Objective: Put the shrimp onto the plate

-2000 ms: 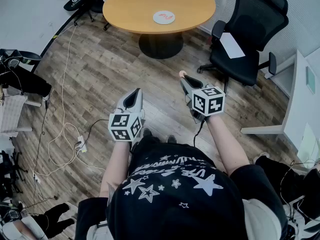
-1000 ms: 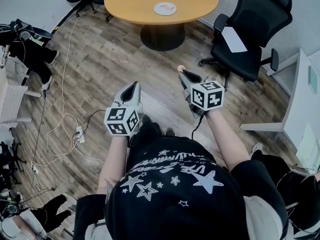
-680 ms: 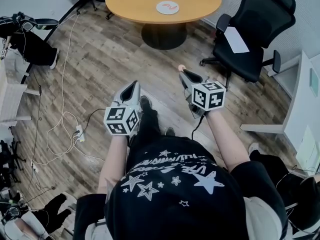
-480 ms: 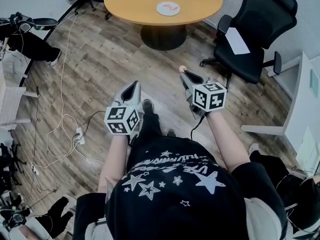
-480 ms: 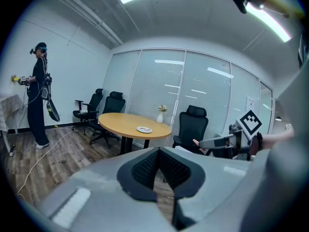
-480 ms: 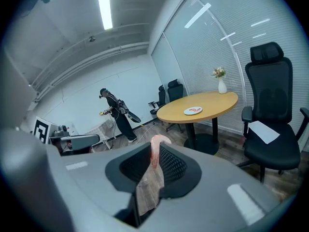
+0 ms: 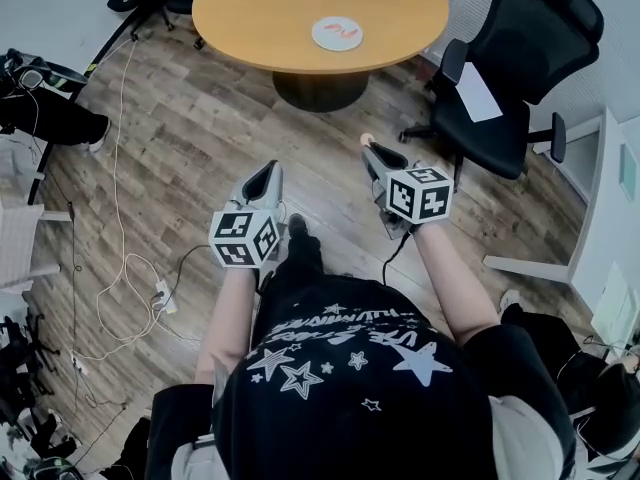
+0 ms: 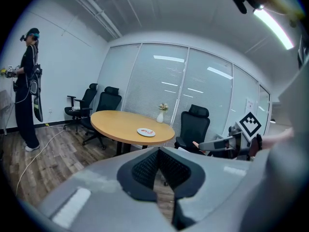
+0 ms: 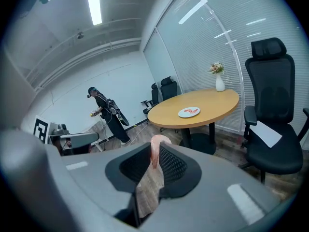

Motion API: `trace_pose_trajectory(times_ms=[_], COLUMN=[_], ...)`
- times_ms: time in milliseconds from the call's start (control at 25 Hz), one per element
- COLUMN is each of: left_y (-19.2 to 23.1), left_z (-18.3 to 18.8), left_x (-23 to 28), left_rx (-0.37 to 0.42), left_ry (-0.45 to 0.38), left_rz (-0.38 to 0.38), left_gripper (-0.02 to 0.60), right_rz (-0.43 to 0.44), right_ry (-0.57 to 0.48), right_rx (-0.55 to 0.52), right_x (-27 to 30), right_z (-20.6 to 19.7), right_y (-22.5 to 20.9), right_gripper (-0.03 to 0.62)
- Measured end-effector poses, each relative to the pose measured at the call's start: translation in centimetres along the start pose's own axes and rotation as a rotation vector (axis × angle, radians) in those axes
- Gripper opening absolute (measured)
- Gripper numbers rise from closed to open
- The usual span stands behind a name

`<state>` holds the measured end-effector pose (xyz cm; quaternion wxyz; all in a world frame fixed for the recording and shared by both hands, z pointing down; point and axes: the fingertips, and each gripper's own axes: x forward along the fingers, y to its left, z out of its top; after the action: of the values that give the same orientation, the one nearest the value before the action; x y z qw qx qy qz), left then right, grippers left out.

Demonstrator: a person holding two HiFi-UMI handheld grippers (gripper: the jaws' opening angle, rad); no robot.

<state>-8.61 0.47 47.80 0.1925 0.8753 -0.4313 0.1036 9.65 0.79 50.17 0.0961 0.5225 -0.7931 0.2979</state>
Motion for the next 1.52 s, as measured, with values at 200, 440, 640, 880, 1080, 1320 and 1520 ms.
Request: trace_pose_trajectory(times_ms=[200, 440, 640, 880, 1080, 1320, 1520], left_y=[3.2, 7.0, 9.9, 12.9, 13.0, 13.1, 13.7], left_z=[2.7, 4.8, 5.9, 6.9, 7.0, 6.5, 7.1], left_x=[3.8, 7.1, 9.1, 11.2, 12.7, 14.5, 16.3], left_rx=[0.009, 0.008, 0.005, 0.009, 0.038, 0.028, 0.025], left_ry=[0.012, 0.035, 0.047, 0.071, 0.099, 0.126, 0.129], left_rz=[-0.039, -0.082, -0.111, -0.162, -0.216, -0.224, -0.209], left_gripper=[0.002, 0.002, 0.002, 0.002, 0.002, 0.002, 0.002], right_rz=[-0.032, -0.070, -0.107, -0.151, -0.176, -0.196, -0.202], right_ry=[-0.001, -0.003, -0.005, -0.003, 0.017, 0.015, 0.027], right_rx=[0.026, 0.044, 0.072, 0.073, 0.087, 0.102, 0.116], right_x=[4.3, 8.9, 12.3, 15.6, 16.6, 17.7, 19.7], right_z=[3.0, 6.0, 7.6, 8.7, 8.1, 8.7, 9.5], right_y=[-0.9, -1.4, -2.0, -1.7, -2.0, -3.6, -5.4], right_gripper=[0.057, 0.057, 0.057, 0.057, 0.057, 0.057, 0.057])
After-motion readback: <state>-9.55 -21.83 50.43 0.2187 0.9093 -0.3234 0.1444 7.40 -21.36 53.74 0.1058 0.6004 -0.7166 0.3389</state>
